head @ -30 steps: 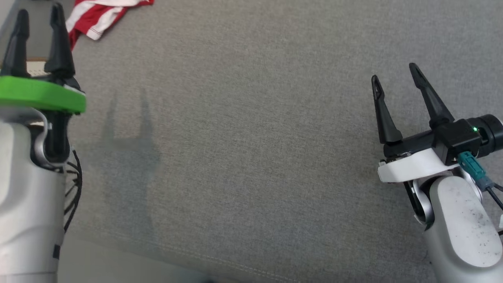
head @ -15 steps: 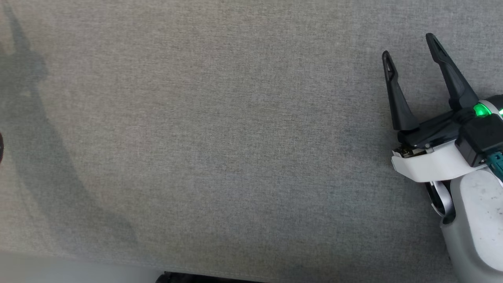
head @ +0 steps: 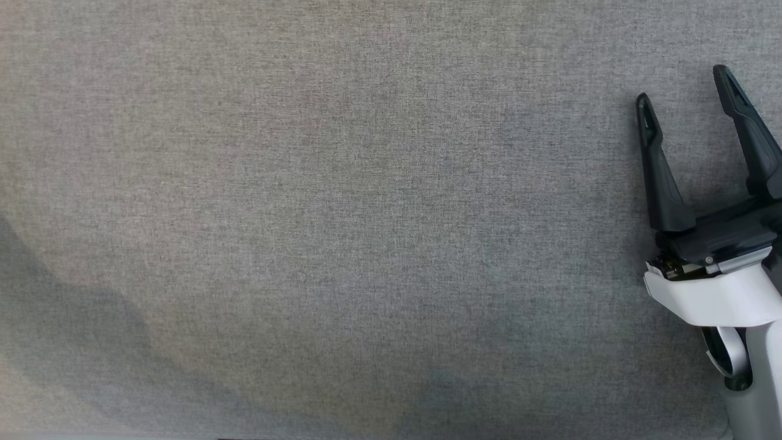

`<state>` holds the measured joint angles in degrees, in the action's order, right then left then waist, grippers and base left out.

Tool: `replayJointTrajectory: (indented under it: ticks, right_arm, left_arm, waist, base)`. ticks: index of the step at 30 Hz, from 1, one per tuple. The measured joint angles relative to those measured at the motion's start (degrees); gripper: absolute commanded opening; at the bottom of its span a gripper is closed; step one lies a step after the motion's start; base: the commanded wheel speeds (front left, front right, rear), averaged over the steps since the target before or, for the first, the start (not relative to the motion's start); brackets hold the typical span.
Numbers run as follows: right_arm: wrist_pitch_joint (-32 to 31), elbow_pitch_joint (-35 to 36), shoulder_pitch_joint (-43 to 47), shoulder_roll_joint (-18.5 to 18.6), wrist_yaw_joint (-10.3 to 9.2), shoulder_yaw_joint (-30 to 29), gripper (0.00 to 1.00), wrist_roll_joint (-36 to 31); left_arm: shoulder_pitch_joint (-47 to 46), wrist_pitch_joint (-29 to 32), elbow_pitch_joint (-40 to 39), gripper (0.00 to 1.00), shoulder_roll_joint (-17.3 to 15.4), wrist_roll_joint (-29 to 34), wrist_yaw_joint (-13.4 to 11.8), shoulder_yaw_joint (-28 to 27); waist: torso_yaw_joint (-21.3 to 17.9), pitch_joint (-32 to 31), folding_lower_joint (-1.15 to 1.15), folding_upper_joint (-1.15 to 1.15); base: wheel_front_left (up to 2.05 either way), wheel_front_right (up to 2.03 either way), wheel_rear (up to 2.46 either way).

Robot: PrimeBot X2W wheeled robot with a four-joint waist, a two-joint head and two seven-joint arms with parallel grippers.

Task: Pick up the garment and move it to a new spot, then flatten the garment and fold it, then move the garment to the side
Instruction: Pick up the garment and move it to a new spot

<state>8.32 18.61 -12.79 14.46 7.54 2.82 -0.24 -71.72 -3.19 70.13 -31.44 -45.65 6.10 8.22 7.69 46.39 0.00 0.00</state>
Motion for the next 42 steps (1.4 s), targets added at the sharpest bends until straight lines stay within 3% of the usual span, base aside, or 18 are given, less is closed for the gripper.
replayJointTrajectory:
  ticks: [2,3,4,5,6,13,20,33,42]
  right_arm:
    - [-0.32,0.59,0.52,0.09,0.00,-0.15,1.00,0.09]
    - [-0.43,0.70,0.68,0.15,0.00,-0.18,1.00,0.12]
    - [-0.67,0.81,0.80,0.23,0.00,-0.21,1.00,0.15]
    - [-0.91,0.88,0.86,0.26,0.00,-0.27,1.00,0.18]
    - [-0.93,0.91,0.94,0.27,0.00,-0.35,1.00,0.23]
    - [-0.89,-0.62,1.28,0.30,-0.01,0.02,1.00,0.67]
    - [1.91,-6.35,0.75,-1.68,-0.05,1.41,1.00,0.82]
    - [6.43,-18.52,0.76,-9.13,-0.04,2.55,1.00,2.70]
    - [6.67,-19.35,3.93,-11.16,-0.03,0.59,1.00,4.37]
  left_arm:
    - [-0.36,0.10,0.54,1.00,-0.37,-0.03,0.40,0.08]
    - [-0.52,0.20,0.68,0.85,-0.44,-0.16,0.46,0.08]
    - [-0.57,0.53,0.74,0.38,-0.49,-0.16,0.56,0.40]
    - [-0.57,0.52,0.75,0.07,-0.59,0.01,0.77,0.93]
    - [-0.57,0.55,0.76,0.00,-0.67,0.05,0.97,1.21]
    - [-0.07,1.33,-3.61,0.00,-0.87,-1.69,1.20,3.18]
    - [2.83,-0.94,-15.57,0.00,-5.13,-3.53,1.22,9.04]
    - [14.33,7.53,-49.45,0.00,-12.92,-12.21,1.27,22.65]
    - [26.77,14.26,-79.74,0.00,-20.59,-24.32,1.26,22.71]
  waist:
    - [-0.16,0.17,0.00,0.00]
    - [-0.18,0.15,0.00,0.00]
    - [-0.16,0.10,0.00,0.00]
    - [-0.11,0.03,0.00,0.00]
    - [-0.07,-0.04,0.00,0.00]
    - [0.01,-1.46,0.00,0.00]
    - [-0.39,-5.36,0.00,0.00]
    - [-1.45,-19.58,0.00,0.00]
    - [-3.28,-29.53,-0.01,0.00]
  base:
    - [0.00,0.00,0.00]
    - [0.00,0.00,0.00]
    - [0.00,0.00,0.00]
    - [0.00,0.00,0.00]
    - [0.00,0.00,0.00]
    - [0.00,0.00,0.00]
    - [0.00,0.00,0.00]
    - [0.00,0.00,0.00]
    - [0.00,0.00,0.00]
